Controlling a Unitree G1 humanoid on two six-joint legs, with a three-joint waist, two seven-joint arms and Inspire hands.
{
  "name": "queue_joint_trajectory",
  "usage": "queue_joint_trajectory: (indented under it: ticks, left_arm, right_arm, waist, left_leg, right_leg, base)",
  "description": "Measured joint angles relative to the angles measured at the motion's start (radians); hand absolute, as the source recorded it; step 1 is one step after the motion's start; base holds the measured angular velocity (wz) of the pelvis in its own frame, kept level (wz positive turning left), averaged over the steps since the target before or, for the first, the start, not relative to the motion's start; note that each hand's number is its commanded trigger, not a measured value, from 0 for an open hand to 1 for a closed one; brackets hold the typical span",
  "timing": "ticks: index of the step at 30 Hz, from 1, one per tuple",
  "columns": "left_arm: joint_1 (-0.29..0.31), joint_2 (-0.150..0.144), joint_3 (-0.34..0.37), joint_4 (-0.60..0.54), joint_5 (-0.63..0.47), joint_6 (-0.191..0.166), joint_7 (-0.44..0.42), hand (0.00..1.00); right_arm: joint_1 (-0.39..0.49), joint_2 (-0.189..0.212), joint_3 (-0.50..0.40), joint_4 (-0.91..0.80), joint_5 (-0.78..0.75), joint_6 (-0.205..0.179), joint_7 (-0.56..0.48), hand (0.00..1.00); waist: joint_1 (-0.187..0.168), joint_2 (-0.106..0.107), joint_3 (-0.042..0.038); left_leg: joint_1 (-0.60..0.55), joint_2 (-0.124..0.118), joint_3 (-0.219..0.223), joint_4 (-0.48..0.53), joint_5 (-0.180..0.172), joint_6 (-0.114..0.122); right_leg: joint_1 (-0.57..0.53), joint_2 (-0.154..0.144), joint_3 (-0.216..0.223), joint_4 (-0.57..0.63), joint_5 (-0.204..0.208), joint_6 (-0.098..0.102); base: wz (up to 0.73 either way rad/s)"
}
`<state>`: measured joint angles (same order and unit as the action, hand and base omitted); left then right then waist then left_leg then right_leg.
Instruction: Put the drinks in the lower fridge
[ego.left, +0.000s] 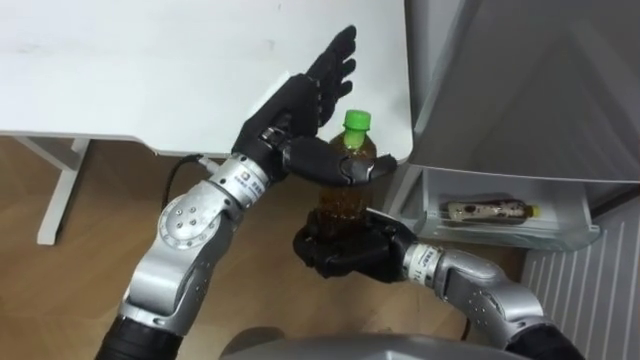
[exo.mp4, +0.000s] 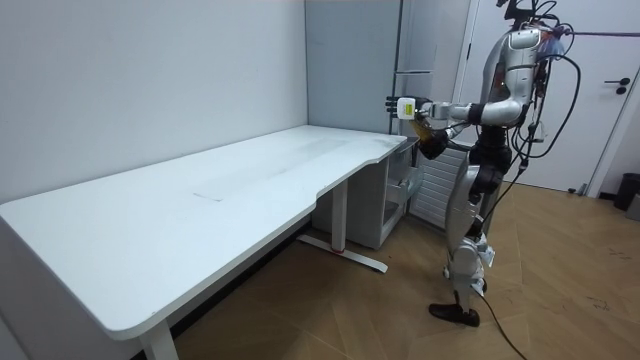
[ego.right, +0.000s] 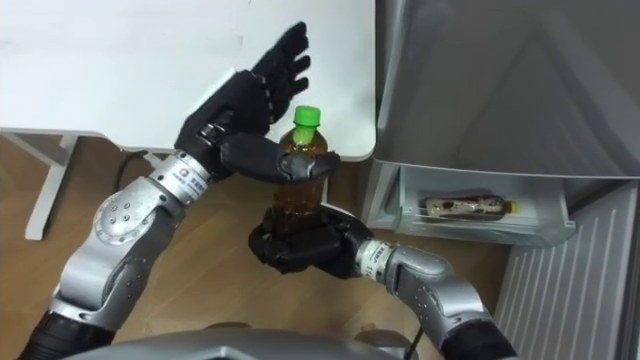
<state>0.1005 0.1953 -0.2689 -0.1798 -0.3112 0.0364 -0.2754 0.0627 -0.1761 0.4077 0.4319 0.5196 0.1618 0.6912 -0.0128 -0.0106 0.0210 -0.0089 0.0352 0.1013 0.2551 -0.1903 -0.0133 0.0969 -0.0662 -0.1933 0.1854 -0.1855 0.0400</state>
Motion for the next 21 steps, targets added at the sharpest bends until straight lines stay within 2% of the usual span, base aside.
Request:
queue_joint_trajectory:
  ticks: [6,10,14,18,21]
  left_arm:
    - [-0.001,-0.004,0.01,-0.026,0.001,-0.013,0.088,0.0]
    - [-0.001,-0.006,0.051,-0.036,0.001,-0.034,0.135,0.0]
    - [0.0,-0.012,0.093,-0.053,0.012,-0.034,0.16,0.0]
    - [-0.001,-0.025,0.159,-0.068,0.012,-0.05,0.203,0.0]
    - [0.0,-0.026,0.174,-0.068,0.013,-0.051,0.229,0.0]
  right_arm:
    - [0.01,0.0,0.002,0.0,0.0,0.0,0.0,1.0]
    - [0.013,-0.001,-0.001,0.0,0.0,0.0,0.0,1.0]
    - [0.026,0.002,-0.022,0.0,-0.016,0.0,0.001,1.0]
    - [0.037,0.003,-0.052,0.0,-0.015,0.0,0.001,1.0]
    - [0.039,0.003,-0.071,0.0,-0.015,0.0,0.001,1.0]
  waist:
    - [0.023,-0.002,0.0001]
    - [0.035,-0.005,-0.0011]
    - [0.05,-0.008,-0.0027]
    - [0.055,-0.01,-0.0043]
    - [0.057,-0.01,-0.0044]
  left_leg:
    - [0.016,-0.001,0.005,-0.006,0.0,0.0]
    - [0.026,-0.001,0.005,-0.019,0.001,-0.001]
    - [0.024,-0.001,0.003,-0.02,0.001,-0.001]
    - [0.024,-0.001,0.001,-0.015,0.001,-0.001]
    - [0.029,-0.001,0.0,-0.015,0.001,-0.001]
  right_leg:
    - [0.012,-0.001,0.004,-0.001,0.0,0.0]
    - [0.017,-0.001,0.004,-0.001,0.0,0.0]
    - [0.018,0.0,0.0,-0.001,0.0,0.0]
    - [0.02,-0.001,-0.003,-0.001,0.0,0.0]
    - [0.023,-0.001,-0.005,-0.001,0.0,0.0]
  base:
    - [-0.01]
    - [0.0]
    - [0.01]
    - [0.0]
    - [0.0]
